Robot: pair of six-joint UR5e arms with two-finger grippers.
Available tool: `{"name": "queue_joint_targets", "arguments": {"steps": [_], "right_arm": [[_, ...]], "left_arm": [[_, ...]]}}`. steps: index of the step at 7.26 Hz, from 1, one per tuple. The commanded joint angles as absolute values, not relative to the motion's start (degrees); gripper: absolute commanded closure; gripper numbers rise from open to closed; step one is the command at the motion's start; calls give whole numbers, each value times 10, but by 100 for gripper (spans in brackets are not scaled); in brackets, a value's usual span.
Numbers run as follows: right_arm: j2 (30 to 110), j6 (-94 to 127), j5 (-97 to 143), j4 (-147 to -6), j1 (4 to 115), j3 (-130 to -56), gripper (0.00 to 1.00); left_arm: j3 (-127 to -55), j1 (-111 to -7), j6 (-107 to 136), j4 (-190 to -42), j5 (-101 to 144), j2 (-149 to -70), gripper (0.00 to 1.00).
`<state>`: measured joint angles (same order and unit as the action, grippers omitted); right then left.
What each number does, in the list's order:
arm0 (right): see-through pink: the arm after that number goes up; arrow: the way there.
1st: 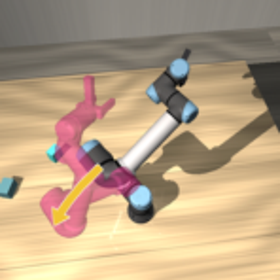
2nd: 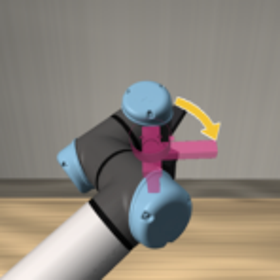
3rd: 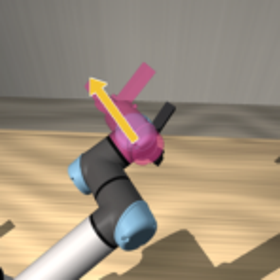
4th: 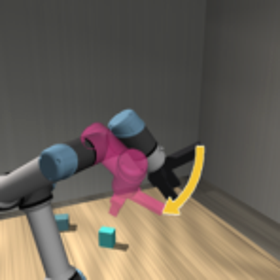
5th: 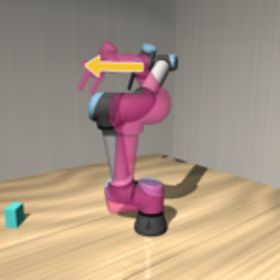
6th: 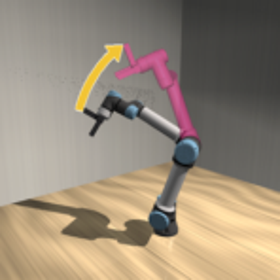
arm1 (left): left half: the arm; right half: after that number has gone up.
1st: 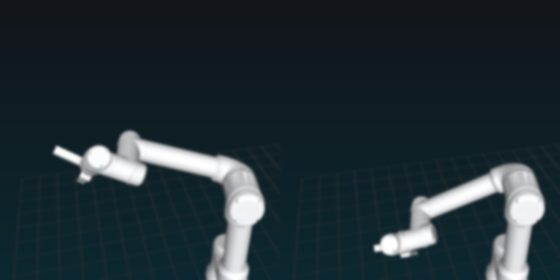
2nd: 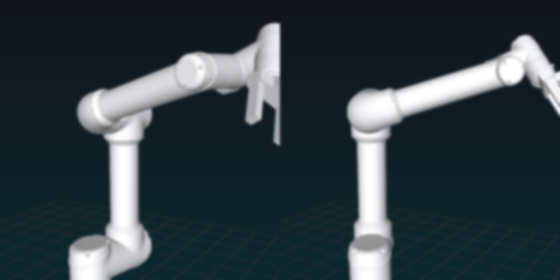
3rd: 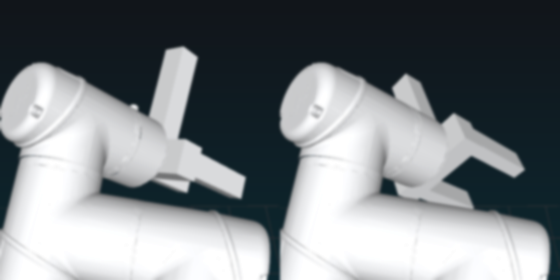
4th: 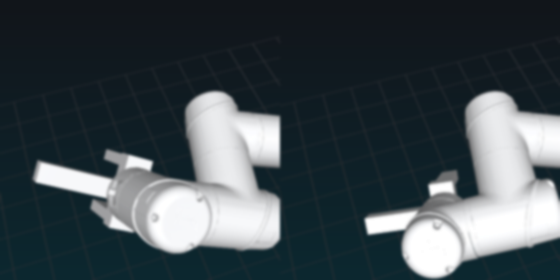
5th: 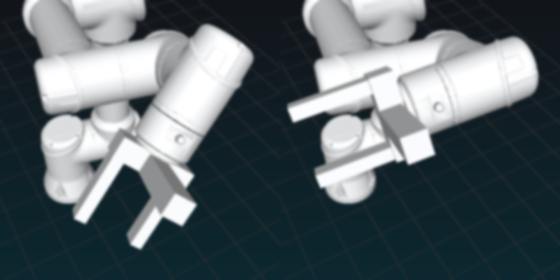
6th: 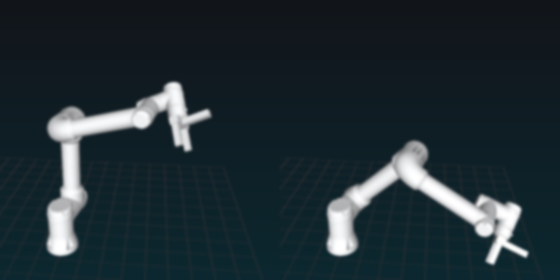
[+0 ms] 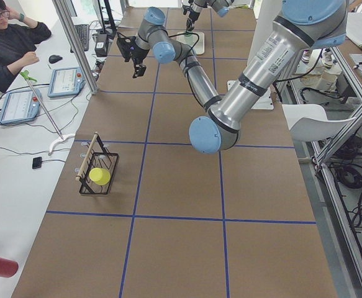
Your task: Left arm grabs green cup and hands to right arm on tray
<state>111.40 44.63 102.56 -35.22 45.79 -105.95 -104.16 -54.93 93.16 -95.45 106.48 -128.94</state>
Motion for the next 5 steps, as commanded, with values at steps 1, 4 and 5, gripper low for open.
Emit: {"name": "queue_joint_targets", "arguments": {"steps": [1,4,5], "right_arm": [[1113,446,1026,-351,458,-1058,0],[1109,444,1074,-356,478,-1071,0],[1109,435,1128,-359,519,-1072,0]], "left_arm": [[-1039,-549,932,-954,1065,-1289,0],[-1038,-561,932,-950,1067,-1289,0],[-1039,-569,931,-936,1080,-1289,0]]}}
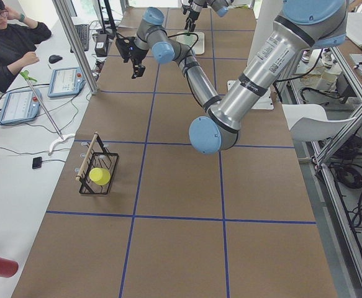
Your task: Left arm grabs green cup and hands to right arm on tray
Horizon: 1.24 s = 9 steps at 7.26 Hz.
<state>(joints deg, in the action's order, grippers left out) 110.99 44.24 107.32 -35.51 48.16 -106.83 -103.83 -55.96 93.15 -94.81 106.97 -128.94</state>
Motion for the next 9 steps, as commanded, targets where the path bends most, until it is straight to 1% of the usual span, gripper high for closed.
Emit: {"name": "queue_joint_targets", "arguments": {"steps": [1,2,4,6,8,9], "right_arm": [[1110,410,1174,-359,560,-1072,0],[1111,381,1216,-362,600,-1071,0],[1087,311,1250,-455,656,-1075,0],[1031,163,1254,-626,721,-1074,0],[941,44,1287,-833,781,-1068,0],[918,27,1290,-894,791,-1069,0]], "left_arm": [[-1039,-579,931,-936,1103,-1289,0],[-1039,-583,931,-936,1106,-1289,0],[-1039,-612,897,-916,1133,-1288,0],[-1041,-654,725,-827,1152,-1287,0],[-1033,-691,541,-815,1153,-1232,0],[-1030,-713,458,-812,1166,-1210,0]]}}
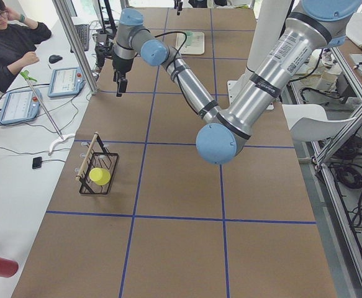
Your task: Left arm grabs green cup and hands to right arm on tray
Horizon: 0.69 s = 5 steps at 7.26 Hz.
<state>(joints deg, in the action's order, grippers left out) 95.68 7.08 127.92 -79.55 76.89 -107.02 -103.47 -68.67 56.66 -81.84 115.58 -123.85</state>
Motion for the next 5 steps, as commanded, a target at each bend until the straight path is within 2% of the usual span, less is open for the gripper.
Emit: {"name": "queue_joint_targets", "arguments": {"steps": [1,4,5], "right_arm": [[924,29,1294,-907,794,-1071,0],[909,22,1287,-891,794,-1062,0],[914,24,1288,-867,795,-1050,0]], "left_arm": [[-1031,-723,390,-814,1180,-1173,0],[-1030,-817,61,-814,1266,-1053,0],[-1027,-846,33,-816,1282,-1007,0]]}}
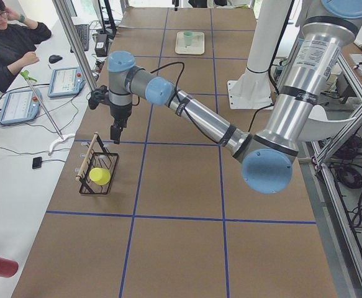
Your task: Left arm grabs green cup and hands to right arm on tray
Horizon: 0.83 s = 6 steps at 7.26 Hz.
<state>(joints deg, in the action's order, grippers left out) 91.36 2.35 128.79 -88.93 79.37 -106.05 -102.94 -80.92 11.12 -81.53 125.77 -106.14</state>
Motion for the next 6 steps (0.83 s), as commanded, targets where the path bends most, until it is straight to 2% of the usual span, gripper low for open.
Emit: {"name": "queue_joint_targets", "arguments": {"steps": [1,2,6], "right_arm": [[915,28,1288,-849,795,-1045,0],[918,24,1281,-848,798,-1032,0],[944,27,1336,-853,818,-1009,0]], "left_arm": [[-1034,-853,28,-817,1283,-958,0],[-1029,-855,32,-829,1284,-908,0],[-1025,-854,32,-845,1290,-866,0]]}}
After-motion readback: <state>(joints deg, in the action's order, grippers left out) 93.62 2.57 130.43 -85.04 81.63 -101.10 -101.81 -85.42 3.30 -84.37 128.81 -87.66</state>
